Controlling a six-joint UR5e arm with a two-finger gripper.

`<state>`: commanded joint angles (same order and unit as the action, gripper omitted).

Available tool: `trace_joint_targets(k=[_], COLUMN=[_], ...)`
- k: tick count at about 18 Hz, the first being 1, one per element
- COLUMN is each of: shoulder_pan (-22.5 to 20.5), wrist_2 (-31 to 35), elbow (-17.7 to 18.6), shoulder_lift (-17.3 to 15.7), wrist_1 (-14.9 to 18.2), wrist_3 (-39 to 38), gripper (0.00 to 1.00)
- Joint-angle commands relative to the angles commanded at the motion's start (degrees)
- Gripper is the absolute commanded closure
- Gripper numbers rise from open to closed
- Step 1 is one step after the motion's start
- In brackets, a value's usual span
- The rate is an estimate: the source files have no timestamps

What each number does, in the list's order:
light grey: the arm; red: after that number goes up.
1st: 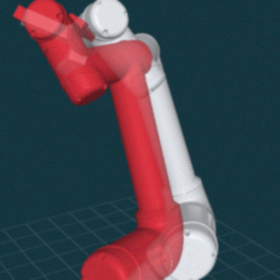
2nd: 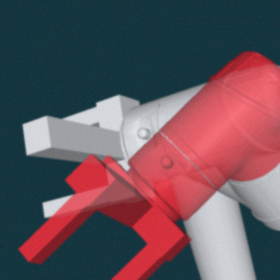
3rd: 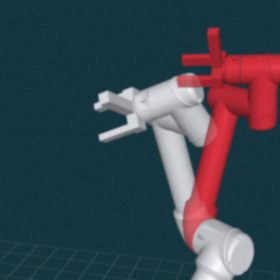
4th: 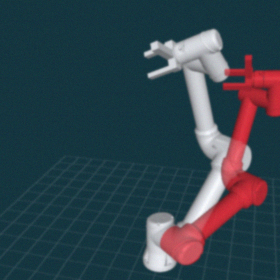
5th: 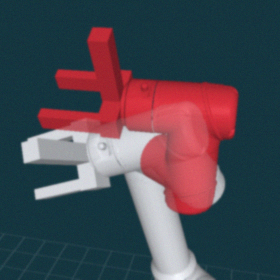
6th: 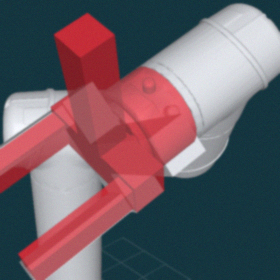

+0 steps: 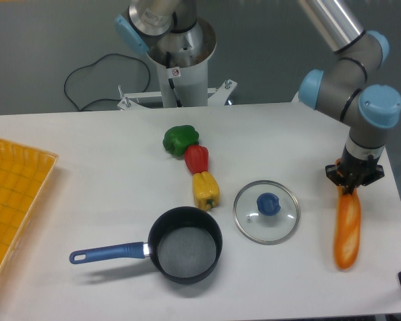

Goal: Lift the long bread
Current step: 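Lift the bread and swing it toward the glass lid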

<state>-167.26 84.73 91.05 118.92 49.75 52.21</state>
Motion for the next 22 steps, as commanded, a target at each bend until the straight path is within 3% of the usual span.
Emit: trace_joint_targets(k=[4,9,14,22], shoulder_pan=[0.35,1.23,5.96,13.61], wrist_2=[-0.18,-0.18,-0.35,-0.53], elbow=[2.02,3.34,4.13,4.49], shoulder_lift=[-2.64,-6.33,-9.05,-12.93], wrist_1=[0.96,5.53,9.31,10.99], wrist_3=[-0.44,-0.61,-2.89,-5.97], gripper=[0.85,0.85,0.85,0.85])
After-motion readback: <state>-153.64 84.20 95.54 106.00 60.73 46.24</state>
